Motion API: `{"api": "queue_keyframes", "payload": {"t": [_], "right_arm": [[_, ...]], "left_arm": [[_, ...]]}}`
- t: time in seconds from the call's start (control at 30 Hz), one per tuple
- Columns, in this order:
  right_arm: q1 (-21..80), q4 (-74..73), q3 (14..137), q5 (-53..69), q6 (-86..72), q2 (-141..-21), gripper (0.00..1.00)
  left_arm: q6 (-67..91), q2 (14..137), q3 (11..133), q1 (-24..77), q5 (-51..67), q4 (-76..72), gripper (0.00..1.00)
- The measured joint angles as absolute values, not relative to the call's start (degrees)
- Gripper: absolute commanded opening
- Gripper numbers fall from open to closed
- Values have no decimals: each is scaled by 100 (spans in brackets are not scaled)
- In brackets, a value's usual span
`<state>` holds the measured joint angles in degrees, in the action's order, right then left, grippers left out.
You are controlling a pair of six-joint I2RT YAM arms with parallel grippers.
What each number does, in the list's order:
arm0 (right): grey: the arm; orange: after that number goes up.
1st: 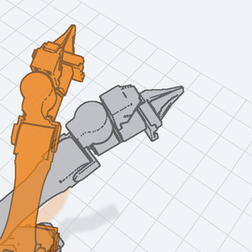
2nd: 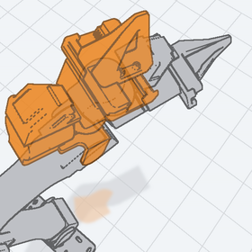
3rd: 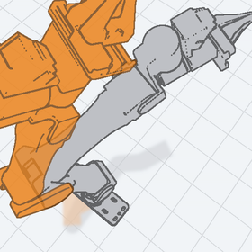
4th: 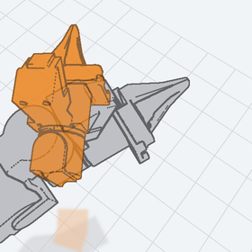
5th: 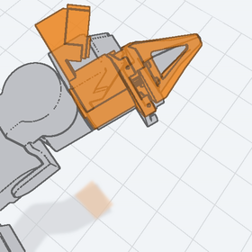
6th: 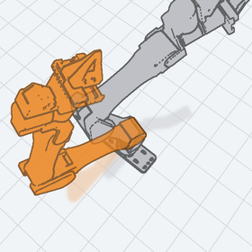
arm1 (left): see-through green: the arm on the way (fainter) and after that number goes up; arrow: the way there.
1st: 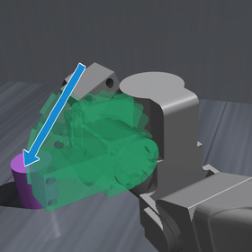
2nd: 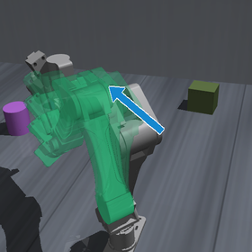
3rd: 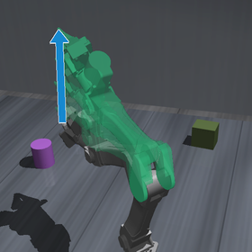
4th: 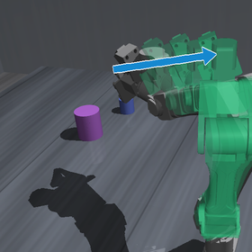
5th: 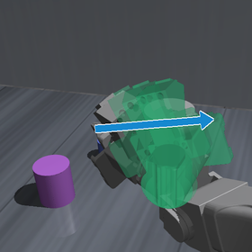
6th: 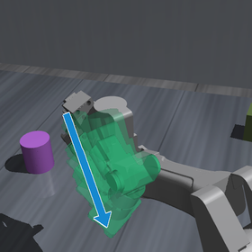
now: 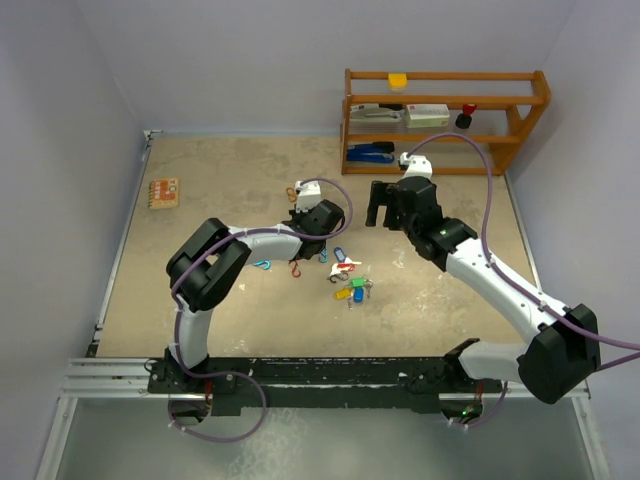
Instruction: Put the keys on the keyring
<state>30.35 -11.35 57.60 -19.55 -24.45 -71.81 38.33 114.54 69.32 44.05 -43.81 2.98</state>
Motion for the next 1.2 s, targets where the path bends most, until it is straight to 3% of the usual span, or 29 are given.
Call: {"api": "queue_keyframes", "payload": {"t": [0.63,1.2], "right_arm": [[3024,-1122,5688,-1894,-2445,-7192,100],[2954,-1133,5618,-1881,-2445,-6755,100]], "left_arm": [[3618,11382,6652,4401,-4831,-357,0],[2873,9268,6711,4401,-4611,-954,0]]}}
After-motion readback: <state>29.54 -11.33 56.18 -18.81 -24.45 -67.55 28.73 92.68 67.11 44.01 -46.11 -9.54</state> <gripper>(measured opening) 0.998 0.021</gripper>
